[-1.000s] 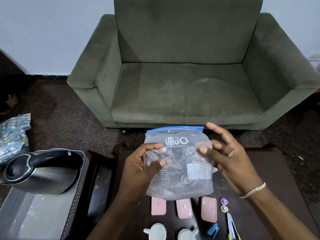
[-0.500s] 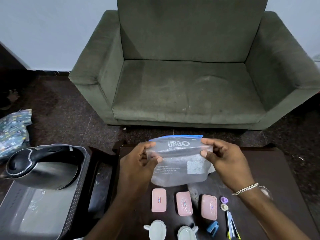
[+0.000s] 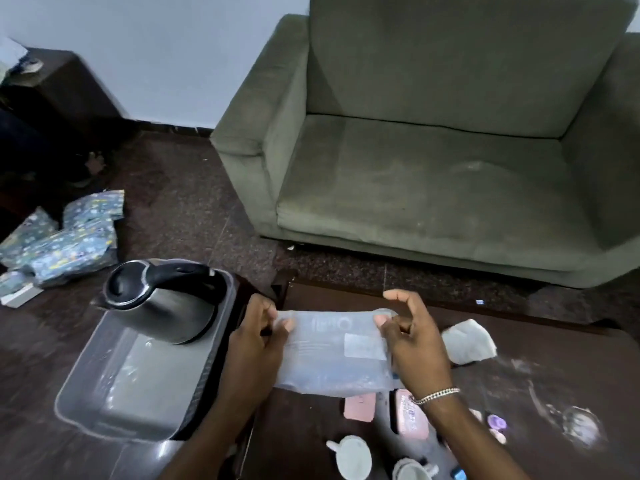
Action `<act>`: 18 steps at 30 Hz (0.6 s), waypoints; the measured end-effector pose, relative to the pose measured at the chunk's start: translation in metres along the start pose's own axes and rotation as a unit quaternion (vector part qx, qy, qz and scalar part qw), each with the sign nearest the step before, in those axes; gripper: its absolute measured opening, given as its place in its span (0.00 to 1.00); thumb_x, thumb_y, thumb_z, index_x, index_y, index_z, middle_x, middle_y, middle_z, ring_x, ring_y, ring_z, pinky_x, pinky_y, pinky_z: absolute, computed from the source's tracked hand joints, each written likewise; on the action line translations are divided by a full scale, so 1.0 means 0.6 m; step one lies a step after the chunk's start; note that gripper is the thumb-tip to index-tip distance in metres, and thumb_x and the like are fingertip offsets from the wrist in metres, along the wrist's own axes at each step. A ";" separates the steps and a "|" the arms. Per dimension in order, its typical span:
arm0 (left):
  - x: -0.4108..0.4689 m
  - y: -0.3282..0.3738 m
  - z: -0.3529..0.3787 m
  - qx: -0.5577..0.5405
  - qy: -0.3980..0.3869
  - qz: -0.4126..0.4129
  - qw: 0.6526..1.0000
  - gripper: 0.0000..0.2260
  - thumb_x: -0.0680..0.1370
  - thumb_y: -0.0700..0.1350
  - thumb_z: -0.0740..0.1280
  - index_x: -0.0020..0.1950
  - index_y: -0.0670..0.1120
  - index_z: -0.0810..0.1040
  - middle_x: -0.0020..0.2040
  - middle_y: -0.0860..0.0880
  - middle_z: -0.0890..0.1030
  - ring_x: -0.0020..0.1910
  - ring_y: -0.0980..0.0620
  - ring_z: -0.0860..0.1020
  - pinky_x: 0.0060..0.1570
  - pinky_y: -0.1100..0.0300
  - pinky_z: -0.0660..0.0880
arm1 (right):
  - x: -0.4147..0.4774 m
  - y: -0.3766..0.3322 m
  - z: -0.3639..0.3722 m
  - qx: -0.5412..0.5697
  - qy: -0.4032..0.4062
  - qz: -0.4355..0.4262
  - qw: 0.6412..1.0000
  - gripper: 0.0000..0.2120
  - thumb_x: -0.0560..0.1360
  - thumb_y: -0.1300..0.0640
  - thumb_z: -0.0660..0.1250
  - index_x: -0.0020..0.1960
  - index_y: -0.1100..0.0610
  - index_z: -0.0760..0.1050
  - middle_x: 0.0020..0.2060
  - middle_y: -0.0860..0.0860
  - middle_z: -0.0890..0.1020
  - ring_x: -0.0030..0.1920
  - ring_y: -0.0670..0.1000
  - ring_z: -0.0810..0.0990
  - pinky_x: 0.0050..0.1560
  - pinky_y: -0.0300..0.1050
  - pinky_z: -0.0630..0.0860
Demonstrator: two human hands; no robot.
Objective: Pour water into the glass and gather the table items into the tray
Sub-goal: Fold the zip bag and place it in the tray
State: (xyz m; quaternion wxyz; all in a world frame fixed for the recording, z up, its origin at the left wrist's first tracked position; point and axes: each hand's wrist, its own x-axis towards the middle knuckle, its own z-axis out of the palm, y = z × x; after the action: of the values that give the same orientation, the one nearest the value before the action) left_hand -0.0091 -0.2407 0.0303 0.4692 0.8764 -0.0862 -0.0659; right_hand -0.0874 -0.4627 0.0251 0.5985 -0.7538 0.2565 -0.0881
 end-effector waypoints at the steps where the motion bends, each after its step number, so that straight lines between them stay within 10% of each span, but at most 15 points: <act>1: -0.001 -0.020 -0.024 0.004 -0.013 -0.004 1.000 0.09 0.79 0.42 0.71 0.46 0.48 0.71 0.35 0.48 0.75 0.34 0.51 0.74 0.37 0.55 0.73 | -0.002 0.005 0.027 0.013 -0.011 0.000 1.000 0.10 0.77 0.63 0.68 0.53 0.49 0.76 0.28 0.54 0.75 0.28 0.45 0.70 0.31 0.40 0.69; 6: -0.019 -0.128 -0.159 -0.018 -0.071 -0.086 0.994 0.02 0.74 0.43 0.69 0.44 0.48 0.82 0.42 0.49 0.85 0.42 0.51 0.83 0.44 0.54 0.77 | -0.028 0.010 0.170 0.068 -0.118 0.054 0.989 0.04 0.72 0.62 0.76 0.41 0.53 0.84 0.37 0.51 0.85 0.37 0.43 0.79 0.42 0.39 0.75; 14: 0.003 -0.273 -0.354 0.098 -0.148 -0.111 0.978 0.24 0.70 0.50 0.78 0.65 0.59 0.78 0.62 0.61 0.78 0.53 0.59 0.79 0.51 0.62 0.76 | -0.075 0.009 0.402 -0.013 -0.272 0.038 0.962 0.24 0.68 0.67 0.75 0.64 0.61 0.77 0.52 0.50 0.73 0.42 0.39 0.79 0.46 0.35 0.77; 18: 0.034 -0.360 -0.391 0.194 -0.181 -0.109 0.958 0.33 0.69 0.36 0.79 0.70 0.55 0.73 0.72 0.55 0.71 0.68 0.55 0.73 0.60 0.60 0.74 | -0.092 -0.007 0.508 -0.193 -0.290 -0.011 0.937 0.16 0.71 0.65 0.67 0.59 0.63 0.76 0.60 0.55 0.70 0.56 0.58 0.78 0.61 0.47 0.73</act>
State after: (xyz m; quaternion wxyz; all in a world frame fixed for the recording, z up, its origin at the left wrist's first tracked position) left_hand 0.0764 0.0627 -0.0216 0.2564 0.9281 -0.0845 -0.2563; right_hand 0.0006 -0.1737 -0.0427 0.4890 -0.8504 0.0753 0.1790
